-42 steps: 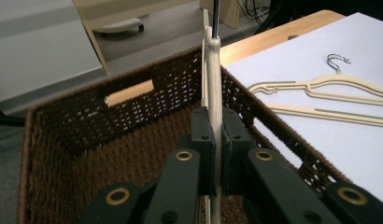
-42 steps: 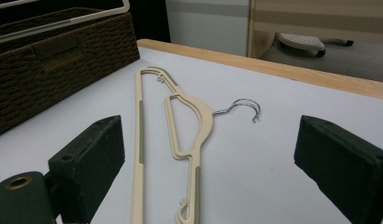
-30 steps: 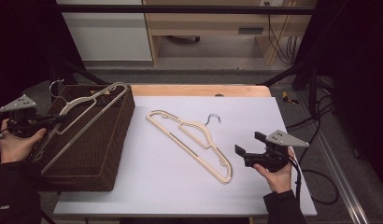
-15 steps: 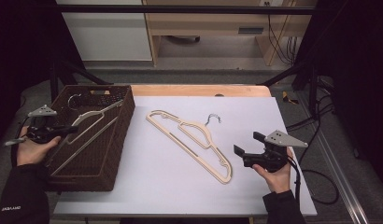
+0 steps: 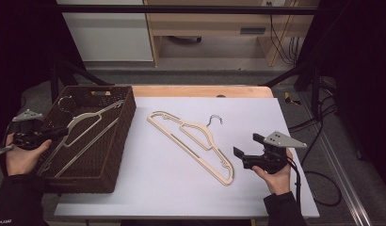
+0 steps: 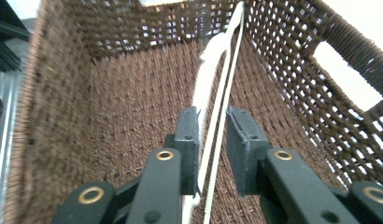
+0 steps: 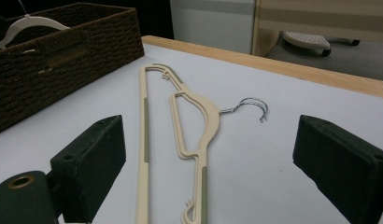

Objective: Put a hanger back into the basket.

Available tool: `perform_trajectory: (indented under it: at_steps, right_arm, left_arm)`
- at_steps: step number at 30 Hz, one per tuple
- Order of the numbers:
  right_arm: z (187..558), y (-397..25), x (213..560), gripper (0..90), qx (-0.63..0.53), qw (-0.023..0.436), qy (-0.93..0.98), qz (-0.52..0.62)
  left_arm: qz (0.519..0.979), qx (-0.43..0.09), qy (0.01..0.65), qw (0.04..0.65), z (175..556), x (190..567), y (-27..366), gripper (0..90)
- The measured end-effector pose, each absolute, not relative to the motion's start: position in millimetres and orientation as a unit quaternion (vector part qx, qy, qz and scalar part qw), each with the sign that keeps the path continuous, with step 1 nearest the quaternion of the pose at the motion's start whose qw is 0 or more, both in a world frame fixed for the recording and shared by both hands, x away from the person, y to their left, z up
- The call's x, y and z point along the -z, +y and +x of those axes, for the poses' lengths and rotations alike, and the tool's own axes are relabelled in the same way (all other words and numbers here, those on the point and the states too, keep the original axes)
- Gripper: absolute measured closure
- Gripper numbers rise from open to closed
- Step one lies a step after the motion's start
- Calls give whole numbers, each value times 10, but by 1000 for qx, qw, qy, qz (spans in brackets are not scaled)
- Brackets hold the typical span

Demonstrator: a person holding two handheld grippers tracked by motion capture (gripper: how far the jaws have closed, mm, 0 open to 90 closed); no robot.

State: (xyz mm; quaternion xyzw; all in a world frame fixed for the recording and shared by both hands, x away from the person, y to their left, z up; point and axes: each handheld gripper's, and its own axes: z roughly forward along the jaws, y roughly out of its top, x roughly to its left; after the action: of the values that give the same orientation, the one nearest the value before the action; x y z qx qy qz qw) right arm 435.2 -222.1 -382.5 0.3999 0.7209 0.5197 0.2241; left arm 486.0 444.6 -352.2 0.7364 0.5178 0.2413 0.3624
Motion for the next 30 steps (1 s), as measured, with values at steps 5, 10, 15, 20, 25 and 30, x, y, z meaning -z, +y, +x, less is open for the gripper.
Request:
perform_trajectory:
  at_steps: [5,10,15,20,25,30]
  right_arm:
    - [4347,-2225,3816,97,-521,225,720,400]
    - [4340,-2236,3799,97,-525,224,716,401]
    - [4344,-2247,3801,102,-523,227,716,402]
    - [4359,-2254,3826,109,-519,226,719,403]
    - [4375,-2245,3848,118,-516,221,721,407]
    - [4411,-2230,3875,124,-507,218,726,409]
  left_arm:
    - [729,-253,512,377,4763,3418,4436,703]
    - [705,-272,485,441,4578,3243,4257,568]
    - [693,-282,447,490,4424,3149,3949,413]
    - [689,-275,414,527,4345,3128,3640,266]
    - [698,-264,378,548,4288,3169,3164,139]
    - [704,-249,366,556,4306,3254,2902,101]
